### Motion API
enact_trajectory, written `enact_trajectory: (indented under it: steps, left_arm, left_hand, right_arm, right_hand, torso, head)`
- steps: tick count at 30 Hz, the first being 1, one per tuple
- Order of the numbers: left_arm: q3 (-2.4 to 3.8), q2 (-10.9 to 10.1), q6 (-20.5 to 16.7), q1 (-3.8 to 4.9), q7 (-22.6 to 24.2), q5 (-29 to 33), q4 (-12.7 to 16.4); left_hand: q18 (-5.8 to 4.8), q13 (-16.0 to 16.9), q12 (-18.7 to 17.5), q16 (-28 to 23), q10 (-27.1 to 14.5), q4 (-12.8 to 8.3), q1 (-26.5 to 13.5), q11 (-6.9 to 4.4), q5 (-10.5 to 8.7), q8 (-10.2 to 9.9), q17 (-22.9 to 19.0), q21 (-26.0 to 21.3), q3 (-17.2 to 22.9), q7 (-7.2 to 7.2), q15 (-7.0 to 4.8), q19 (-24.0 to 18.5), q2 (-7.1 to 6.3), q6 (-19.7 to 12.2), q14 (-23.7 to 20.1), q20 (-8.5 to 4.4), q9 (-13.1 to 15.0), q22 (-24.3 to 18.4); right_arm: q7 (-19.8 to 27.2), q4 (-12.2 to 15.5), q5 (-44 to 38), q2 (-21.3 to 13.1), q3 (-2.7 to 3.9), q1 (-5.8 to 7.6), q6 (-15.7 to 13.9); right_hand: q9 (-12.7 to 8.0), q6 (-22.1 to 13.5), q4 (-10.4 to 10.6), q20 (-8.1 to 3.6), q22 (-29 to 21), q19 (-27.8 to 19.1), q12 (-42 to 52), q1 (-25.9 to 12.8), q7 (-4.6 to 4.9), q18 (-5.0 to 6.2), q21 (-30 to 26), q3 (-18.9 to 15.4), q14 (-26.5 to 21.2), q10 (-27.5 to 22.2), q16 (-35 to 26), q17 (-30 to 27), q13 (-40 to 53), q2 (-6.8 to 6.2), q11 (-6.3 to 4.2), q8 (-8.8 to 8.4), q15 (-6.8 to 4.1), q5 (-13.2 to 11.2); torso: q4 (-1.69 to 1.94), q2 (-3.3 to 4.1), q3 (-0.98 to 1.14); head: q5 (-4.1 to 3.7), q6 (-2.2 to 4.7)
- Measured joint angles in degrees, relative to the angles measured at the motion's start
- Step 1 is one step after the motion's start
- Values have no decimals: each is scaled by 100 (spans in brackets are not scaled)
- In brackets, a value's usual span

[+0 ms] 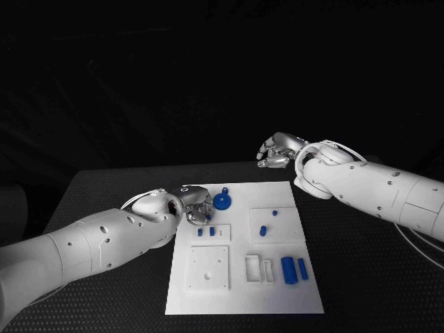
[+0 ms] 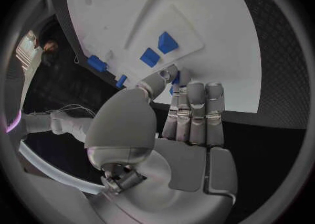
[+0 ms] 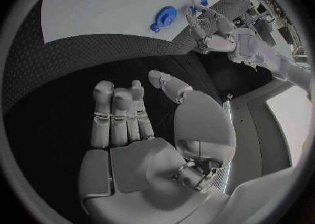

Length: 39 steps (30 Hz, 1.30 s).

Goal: Assemble the parts on the task board

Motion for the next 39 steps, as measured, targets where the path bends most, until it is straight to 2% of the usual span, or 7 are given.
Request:
enact_trajectory:
  steps: [4, 7, 20, 26, 39]
  left_arm:
    - [-25, -24, -51, -27, 43, 52, 8]
    - [-42, -43, -74, -60, 61, 86, 8]
    - [-44, -99, -103, -69, 115, 173, 17]
    - [-44, -143, -113, -69, 124, 186, 17]
    - [-39, -336, -195, -73, 137, 192, 24]
  left_hand:
    - [-11, -60, -87, 0, -56, 1, -8, 56, -43, -214, 0, 0, 3, 171, 44, -27, 38, -390, -44, -25, -100, 0]
    - [-12, -68, -130, 0, -86, 1, 15, 85, -42, -260, 0, 0, 3, 204, 44, -36, 5, -479, -44, -33, -137, -1]
    - [-10, -55, -151, 0, -93, -42, 75, 79, -66, -375, 0, 0, 0, 155, 64, -38, -180, -815, -64, -32, -201, -2]
    - [-8, -54, -151, -1, -96, -43, 103, 75, -66, -408, 0, 0, -1, 125, 64, -45, -208, -908, -64, -24, -216, -2]
    - [-8, -55, -151, -2, -96, -73, 136, 73, -66, -408, 5, 0, 29, 126, 64, -45, -241, -908, -64, -23, -221, -3]
  right_arm:
    - [0, 10, 0, -7, 0, 0, 0]
    - [0, 17, 0, -11, 0, 0, 0]
    - [2, 30, 0, -57, 0, 0, -1]
    - [4, 58, 2, -87, 0, 0, -2]
    - [10, 204, 9, -213, 0, -27, -5]
  right_hand:
    - [0, 1, 0, 0, 0, 0, 0, 0, 0, 0, 0, 0, 0, 0, 0, -3, 0, 0, 0, 0, 0, 0]
    - [0, 1, 0, 0, 0, 0, 0, 0, 0, 0, 0, 0, 0, 0, 0, -5, 0, 0, 0, 0, 0, 0]
    - [-1, -12, -16, 0, 0, 0, 0, 0, 15, 0, 0, -16, 0, 0, 0, -8, -14, 0, 0, 0, 0, 0]
    - [-1, -22, -17, 0, 1, 0, 0, 0, 25, 0, 0, -16, 0, 0, 0, -11, -14, 0, 0, 0, 0, 0]
    - [-7, -32, -17, 1, 1, 0, 0, 0, 31, 0, -22, -16, 0, 0, 0, -11, -28, 0, 0, 0, 0, 0]
  torso:
    - [2, 0, -1]
    - [3, 0, -1]
    - [6, -2, -5]
    - [6, -2, -5]
    - [6, -1, -7]
  head:
    - [-5, -2]
    - [-8, -2]
    - [-13, 5]
    - [-10, 10]
    - [-6, 25]
